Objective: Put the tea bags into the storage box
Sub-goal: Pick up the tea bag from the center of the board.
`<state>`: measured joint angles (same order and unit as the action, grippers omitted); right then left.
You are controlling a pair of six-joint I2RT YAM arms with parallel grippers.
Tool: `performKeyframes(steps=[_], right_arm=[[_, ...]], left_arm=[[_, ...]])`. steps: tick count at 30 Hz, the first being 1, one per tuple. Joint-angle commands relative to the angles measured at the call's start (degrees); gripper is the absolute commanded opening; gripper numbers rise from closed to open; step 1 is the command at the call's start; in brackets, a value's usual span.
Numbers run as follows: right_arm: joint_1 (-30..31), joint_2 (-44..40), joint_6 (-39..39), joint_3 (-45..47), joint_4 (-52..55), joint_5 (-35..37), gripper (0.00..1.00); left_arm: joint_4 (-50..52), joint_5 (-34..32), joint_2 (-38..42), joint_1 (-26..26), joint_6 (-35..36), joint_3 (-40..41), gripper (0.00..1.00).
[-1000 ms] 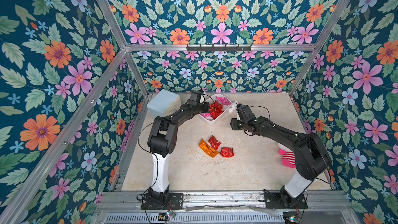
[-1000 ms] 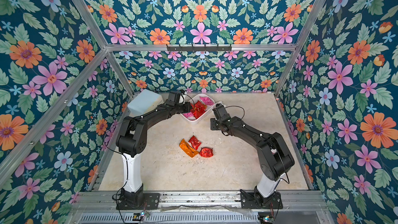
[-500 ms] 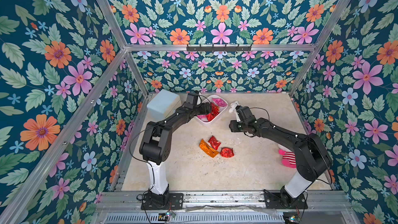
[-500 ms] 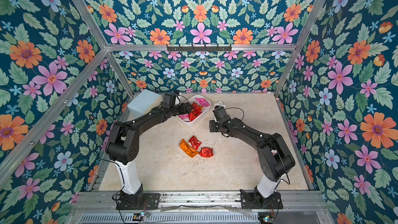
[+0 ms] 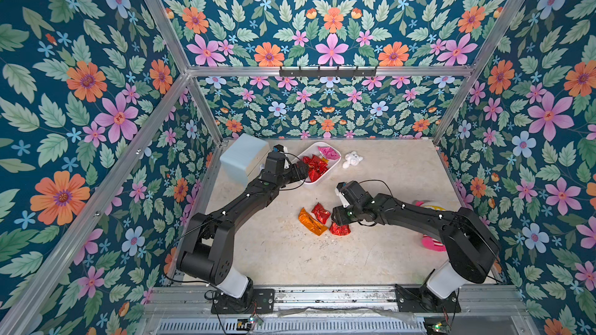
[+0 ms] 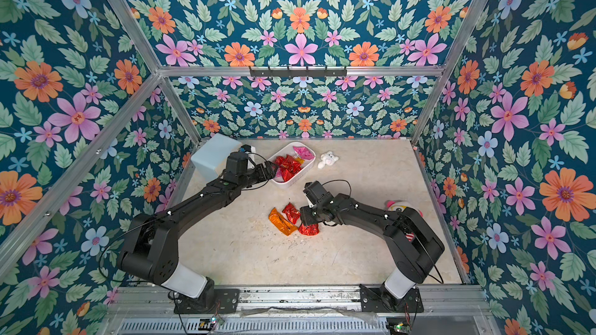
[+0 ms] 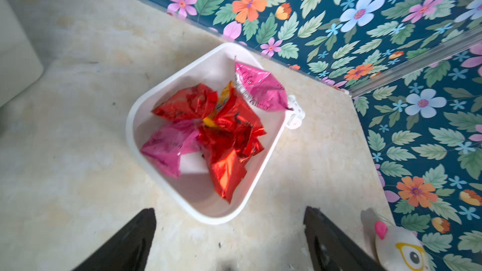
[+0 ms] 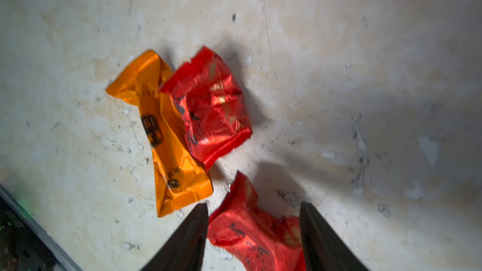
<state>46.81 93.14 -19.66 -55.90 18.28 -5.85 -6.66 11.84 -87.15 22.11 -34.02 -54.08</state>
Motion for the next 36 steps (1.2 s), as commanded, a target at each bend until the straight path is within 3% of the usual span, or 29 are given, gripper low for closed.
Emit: performKeyframes(steps=[1, 9, 14, 21, 27, 36], right_arm=[[0.8, 0.3, -1.5, 0.8, 1.9, 1.6, 0.61], [1.3, 4.1, -2.9, 1.4, 1.6, 0.5, 0.62], [2.1, 0.0, -4.8, 5.0, -0.6, -0.9, 0.62], [2.1, 1.2, -5.4, 4.7, -1.1, -0.7, 0.25], [2.1, 0.5, -4.3, 1.9, 1.1, 0.5, 0.21], [-3.1, 3.7, 1.3, -12.4, 3.2, 3.1, 0.21]], left_arm=[[-2.5, -2.3, 2.6, -0.1, -2.4, 3.8, 0.94], [-1.4, -3.0, 5.2, -0.1, -3.1, 7.0, 0.94], [-0.9, -3.8, 5.5, -0.1, -2.4, 6.7, 0.94], [-1.1, -3.8, 5.1, -0.1, -2.6, 7.1, 0.95], [-0.8, -5.7, 6.2, -0.2, -2.6, 8.9, 0.95], [-0.1, -8.7, 8.5, -0.6, -3.0, 12.2, 0.95]])
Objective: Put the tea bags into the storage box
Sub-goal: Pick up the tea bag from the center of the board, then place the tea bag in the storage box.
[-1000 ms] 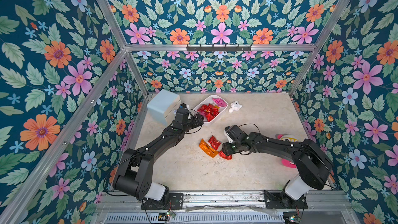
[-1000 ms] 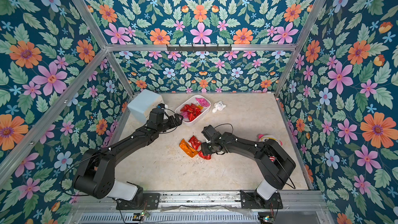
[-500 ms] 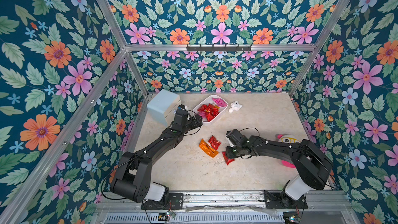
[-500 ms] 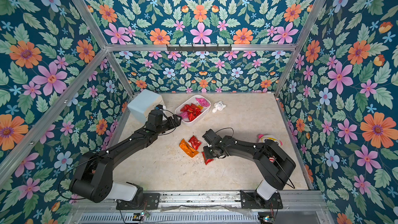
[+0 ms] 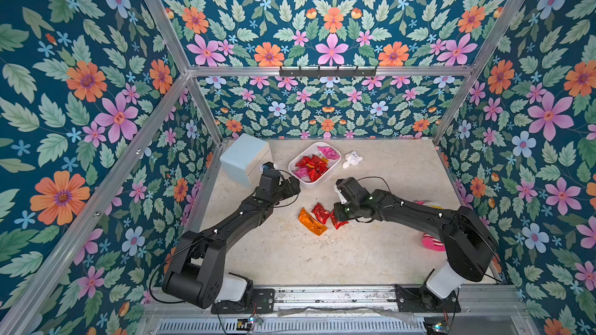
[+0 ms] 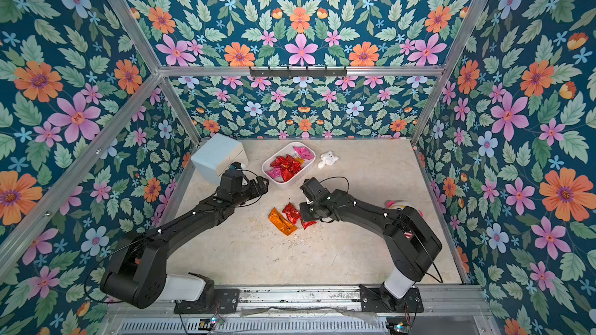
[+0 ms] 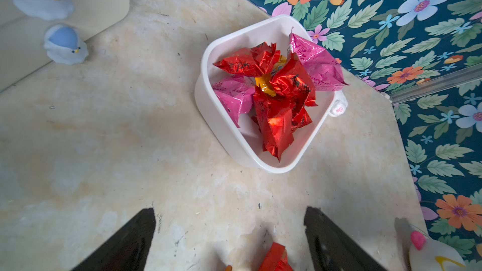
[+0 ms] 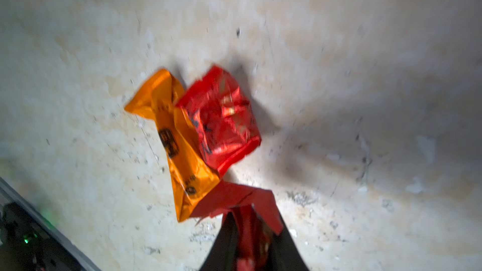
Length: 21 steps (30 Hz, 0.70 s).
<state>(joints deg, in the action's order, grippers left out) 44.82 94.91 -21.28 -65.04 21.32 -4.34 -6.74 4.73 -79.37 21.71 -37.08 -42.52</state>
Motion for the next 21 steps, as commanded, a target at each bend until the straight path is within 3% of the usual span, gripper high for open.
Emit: performKeyframes(steps=[1, 21], right_arm=[[-1.8, 2.8, 3.7, -5.6, 0.1, 2.1, 0.22], [-3.1, 35.0, 12.0, -49.8, 1.4, 3.8, 0.23]], left_arm=[[0.0, -2.0, 1.1, -0.3, -0.2, 1.0, 0.95], [-1.1, -5.5, 6.2, -1.1, -4.4, 9.7, 0.96]])
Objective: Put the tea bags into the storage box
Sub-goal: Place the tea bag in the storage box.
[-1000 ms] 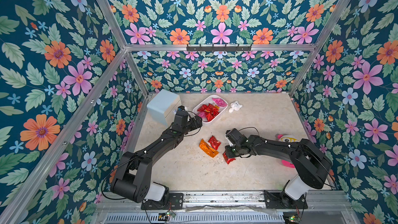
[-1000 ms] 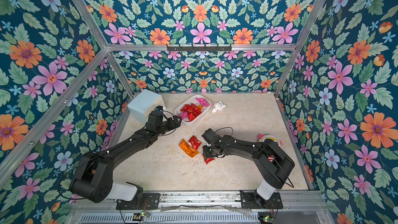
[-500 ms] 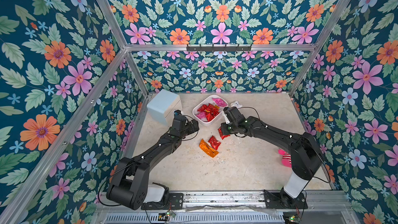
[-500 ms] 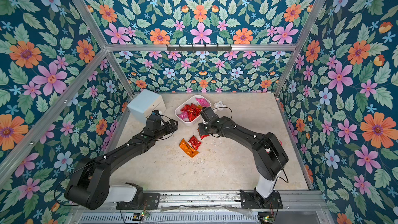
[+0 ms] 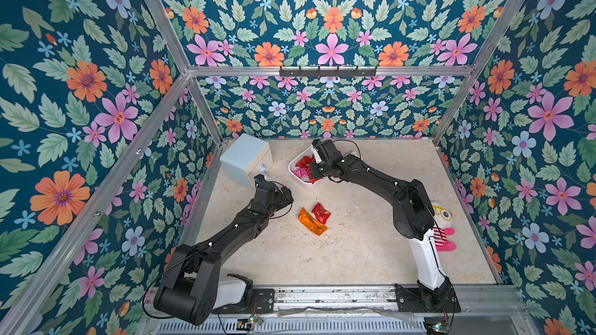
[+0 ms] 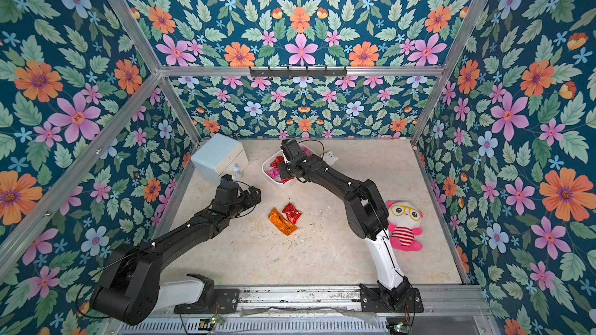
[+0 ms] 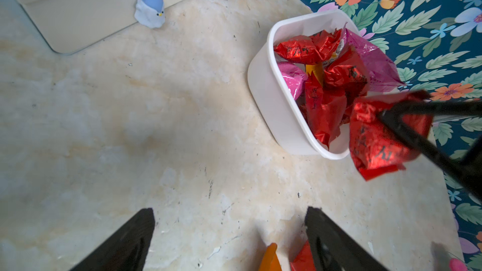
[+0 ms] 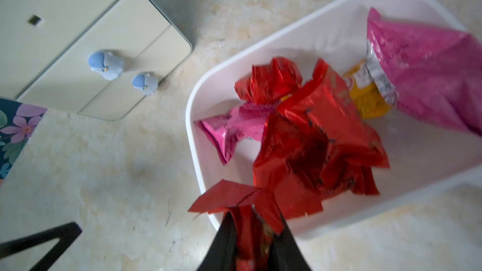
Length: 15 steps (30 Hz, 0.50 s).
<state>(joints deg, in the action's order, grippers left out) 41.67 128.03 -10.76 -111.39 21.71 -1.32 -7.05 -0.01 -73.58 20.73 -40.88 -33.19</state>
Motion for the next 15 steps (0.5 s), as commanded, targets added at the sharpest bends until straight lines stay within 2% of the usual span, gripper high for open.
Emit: performKeyframes(steps=[1, 6, 9, 15], right_arm=[[0.1, 3.3, 1.8, -5.2, 1.4, 0.2, 0.23], [0.1, 10.2, 2.2, -13.3, 6.7, -0.8, 0.25], [0.1, 10.1, 1.8, -11.5, 5.7, -1.2, 0.27], [0.1, 5.6, 0.5, -5.4, 2.4, -1.7, 0.5]], left_arm=[[-0.8, -0.8, 0.4, -0.1, -0.7, 0.5, 0.96], [-0.8, -0.9, 0.4, -0.3, -0.7, 0.8, 0.96], [-0.9, -1.2, 0.3, -0.3, -0.6, 0.8, 0.96], [-1.3, -1.1, -0.5, -0.4, -0.6, 0.6, 0.96]])
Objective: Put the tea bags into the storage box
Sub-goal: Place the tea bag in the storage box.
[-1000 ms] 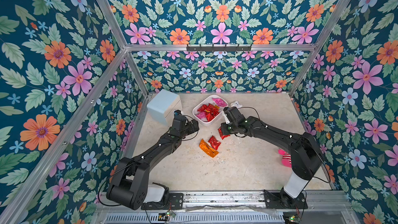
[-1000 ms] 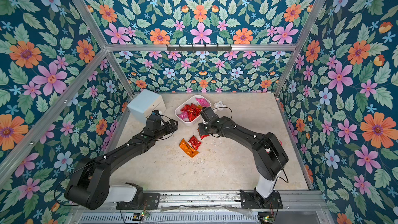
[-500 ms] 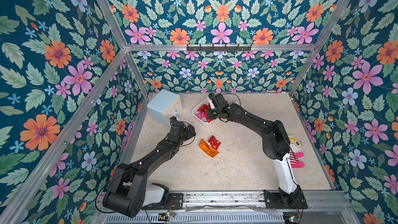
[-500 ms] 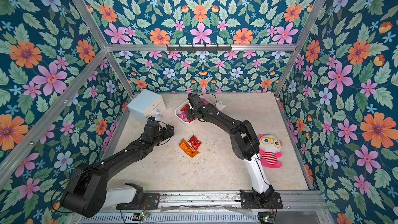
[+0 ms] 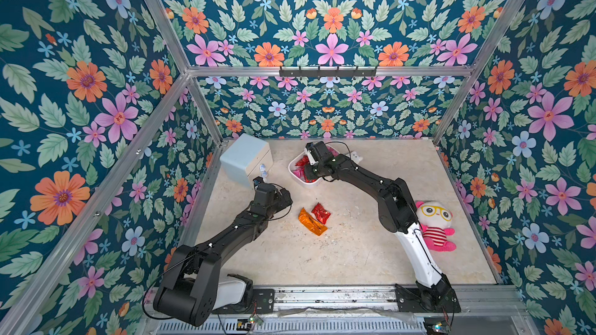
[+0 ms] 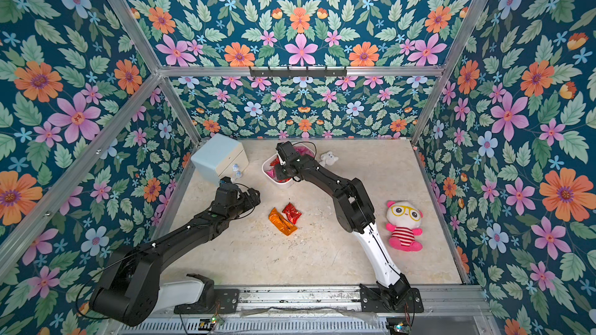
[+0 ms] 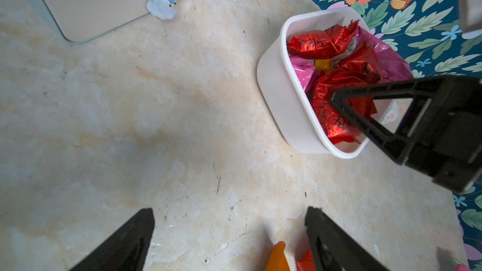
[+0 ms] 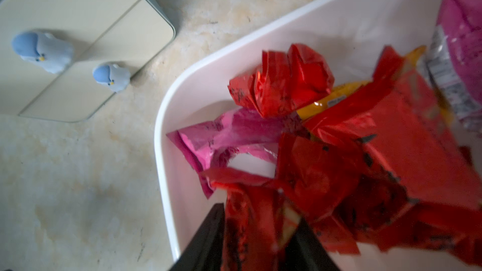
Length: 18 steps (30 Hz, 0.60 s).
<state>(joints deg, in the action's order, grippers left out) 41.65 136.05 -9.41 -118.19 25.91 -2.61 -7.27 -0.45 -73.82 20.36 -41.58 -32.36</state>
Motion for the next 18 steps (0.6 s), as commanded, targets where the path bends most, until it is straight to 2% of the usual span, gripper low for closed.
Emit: performKeyframes(steps=[1, 9, 13, 18], right_arm=[[0.0, -3.9, -1.5, 2.7, -2.6, -0.7, 0.53], [0.1, -15.6, -5.2, 14.5, -6.9, -2.8, 0.58], [0.2, -21.6, -6.2, 23.8, -8.9, -4.2, 0.58], [0.7, -28.6, -6.7, 34.7, -10.2, -3.5, 0.63]], left_arm=[[-1.2, -0.5, -0.4, -0.1, 0.1, -0.2, 0.96], [-2.0, -0.3, -0.9, 0.0, -0.4, -0.7, 0.96], [-2.1, 0.3, -1.8, 0.0, -0.3, -1.5, 0.96], [-2.3, 0.5, -2.2, -0.1, -0.3, -2.0, 0.96]])
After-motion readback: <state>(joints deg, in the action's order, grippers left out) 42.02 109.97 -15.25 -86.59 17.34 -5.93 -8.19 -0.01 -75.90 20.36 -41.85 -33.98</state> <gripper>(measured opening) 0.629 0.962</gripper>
